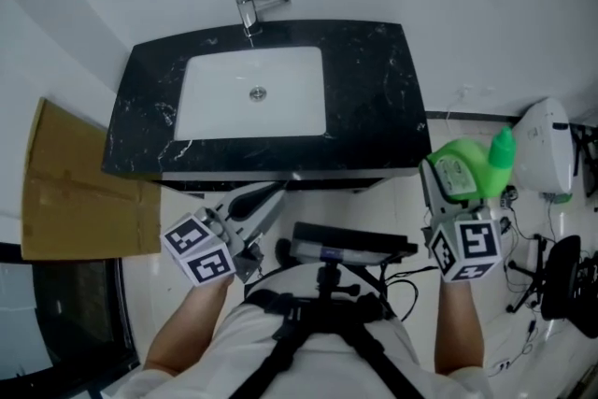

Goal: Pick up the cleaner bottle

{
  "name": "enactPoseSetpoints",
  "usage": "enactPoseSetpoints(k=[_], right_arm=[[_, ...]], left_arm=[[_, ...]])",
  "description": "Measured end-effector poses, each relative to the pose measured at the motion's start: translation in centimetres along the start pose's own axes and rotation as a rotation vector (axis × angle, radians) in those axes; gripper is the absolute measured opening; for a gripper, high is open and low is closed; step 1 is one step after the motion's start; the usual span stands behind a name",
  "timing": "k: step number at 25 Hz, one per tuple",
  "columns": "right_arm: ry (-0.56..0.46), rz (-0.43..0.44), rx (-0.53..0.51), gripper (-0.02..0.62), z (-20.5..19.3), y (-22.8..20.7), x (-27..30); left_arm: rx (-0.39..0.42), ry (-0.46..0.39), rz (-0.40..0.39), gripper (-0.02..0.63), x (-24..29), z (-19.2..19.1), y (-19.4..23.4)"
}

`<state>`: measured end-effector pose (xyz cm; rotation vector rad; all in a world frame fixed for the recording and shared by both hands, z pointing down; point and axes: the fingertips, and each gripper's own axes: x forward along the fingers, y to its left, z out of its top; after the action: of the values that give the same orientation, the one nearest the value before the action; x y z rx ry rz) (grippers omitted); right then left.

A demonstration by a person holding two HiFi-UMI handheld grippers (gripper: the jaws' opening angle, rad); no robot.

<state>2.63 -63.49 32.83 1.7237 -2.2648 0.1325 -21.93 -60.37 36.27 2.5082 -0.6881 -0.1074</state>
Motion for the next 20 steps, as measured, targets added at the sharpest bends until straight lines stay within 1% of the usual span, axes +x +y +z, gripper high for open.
enactPoseSetpoints(k=[11,17,20], right_arm=[[0.004,-0.024,0.001,0.175,0.0,-0.5,-0.7],[0.007,-0.031,-0.003,0.175,0.0,-0.3,-1.0],[0.007,-0.032,0.004,0.175,-0.2,-0.1,-0.9]], left_arm=[[0.009,-0.004,0.001,0.051,0.2,0.3,0.2],[0.064,-0.013,0.031,0.052,-0.1,0.9,0.4],[0.098,-0.029,0.059,0.051,-0.5,1.4,0.6]])
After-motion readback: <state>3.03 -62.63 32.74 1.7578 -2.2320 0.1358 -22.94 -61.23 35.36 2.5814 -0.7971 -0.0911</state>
